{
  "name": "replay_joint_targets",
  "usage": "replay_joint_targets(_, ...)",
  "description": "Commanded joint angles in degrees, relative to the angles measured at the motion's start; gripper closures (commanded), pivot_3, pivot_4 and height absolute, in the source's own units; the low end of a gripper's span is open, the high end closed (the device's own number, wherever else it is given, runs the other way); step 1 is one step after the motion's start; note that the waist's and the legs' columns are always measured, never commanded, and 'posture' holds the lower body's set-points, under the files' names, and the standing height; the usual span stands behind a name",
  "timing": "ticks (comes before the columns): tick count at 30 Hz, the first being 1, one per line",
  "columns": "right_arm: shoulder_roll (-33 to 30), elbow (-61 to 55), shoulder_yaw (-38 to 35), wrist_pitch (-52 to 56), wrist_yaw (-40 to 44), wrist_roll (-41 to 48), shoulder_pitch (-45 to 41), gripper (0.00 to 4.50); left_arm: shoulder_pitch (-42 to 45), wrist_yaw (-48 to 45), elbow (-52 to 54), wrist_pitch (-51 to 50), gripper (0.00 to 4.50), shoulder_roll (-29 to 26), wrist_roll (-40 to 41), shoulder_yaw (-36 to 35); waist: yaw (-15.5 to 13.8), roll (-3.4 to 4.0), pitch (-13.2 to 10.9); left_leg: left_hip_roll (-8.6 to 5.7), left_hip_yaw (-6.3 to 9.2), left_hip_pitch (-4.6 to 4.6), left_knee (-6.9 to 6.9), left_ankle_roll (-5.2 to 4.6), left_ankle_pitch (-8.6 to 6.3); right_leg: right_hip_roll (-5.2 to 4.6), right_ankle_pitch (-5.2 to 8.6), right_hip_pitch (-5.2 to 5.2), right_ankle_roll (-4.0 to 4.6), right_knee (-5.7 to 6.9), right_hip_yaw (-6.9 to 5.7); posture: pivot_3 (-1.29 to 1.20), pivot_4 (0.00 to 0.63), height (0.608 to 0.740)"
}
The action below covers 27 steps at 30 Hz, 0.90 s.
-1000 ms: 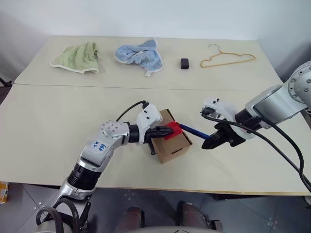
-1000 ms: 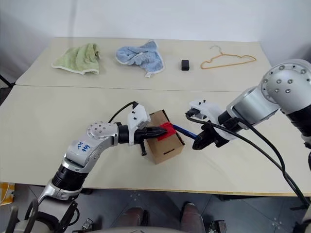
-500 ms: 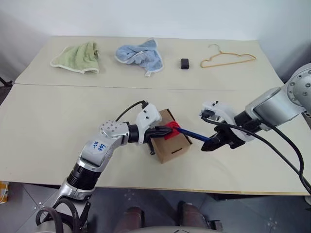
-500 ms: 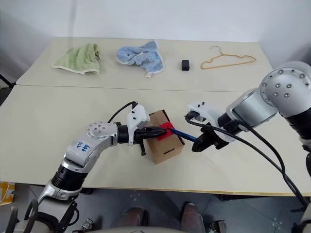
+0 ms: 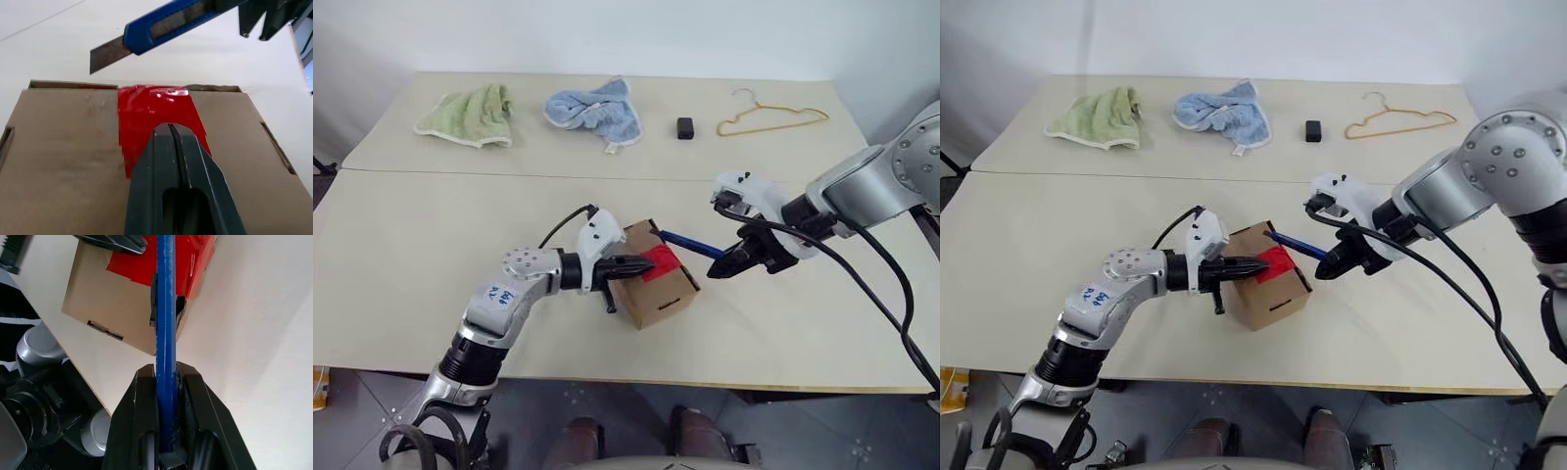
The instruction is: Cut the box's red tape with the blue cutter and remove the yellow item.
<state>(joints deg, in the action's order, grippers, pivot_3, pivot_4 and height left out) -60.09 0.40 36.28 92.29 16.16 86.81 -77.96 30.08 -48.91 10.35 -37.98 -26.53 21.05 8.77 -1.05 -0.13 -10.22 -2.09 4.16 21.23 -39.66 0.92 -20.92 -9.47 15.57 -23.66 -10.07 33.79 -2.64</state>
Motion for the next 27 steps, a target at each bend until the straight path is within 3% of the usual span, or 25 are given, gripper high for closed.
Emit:
replay_joint_targets(1,-0.1,-1.5,-5.4,0.2,1.0,-3.4,2.1,4.33,-2.7,-7.0,0.9,1.6,4.5,-5.7,4.5,-5.3,0.1,0.01,0.0,0.0,0.0,0.05,0.01,0.0,0.0,0.0,0.0,-0.04,0.0,0.0,0.0,0.0,0.15,0.74)
replay_joint_targets(7,3.8,-4.1,-13.6,-0.8,1.6,-12.5,9.1,4.33,-7.1,-13.3,2.7,3.7,4.5,-12.8,4.5,-4.2,-0.3,0.05,0.0,-0.03,-0.01,0.08,0.03,-0.01,0.0,0.0,0.0,-0.06,0.01,-0.01,0.01,0.0,0.15,0.74)
replay_joint_targets(19,16.2,-6.9,-24.8,-6.4,0.6,-27.7,21.3,4.33,-9.2,-3.6,3.9,6.1,4.5,-3.0,-0.7,3.3,0.1,0.0,-0.1,-0.04,-0.03,0.05,0.01,0.0,0.0,-0.01,-0.05,-0.04,0.06,0.03,-0.02,0.0,0.15,0.74)
replay_joint_targets(27,16.4,-8.8,-24.9,-10.9,6.8,-35.7,24.0,4.33,-8.2,-2.3,5.0,5.1,4.5,-0.9,-1.1,5.3,-0.1,0.0,-0.1,-0.05,-0.02,0.04,-0.05,0.0,0.01,-0.01,-0.05,-0.02,0.05,0.06,-0.01,0.0,0.15,0.74)
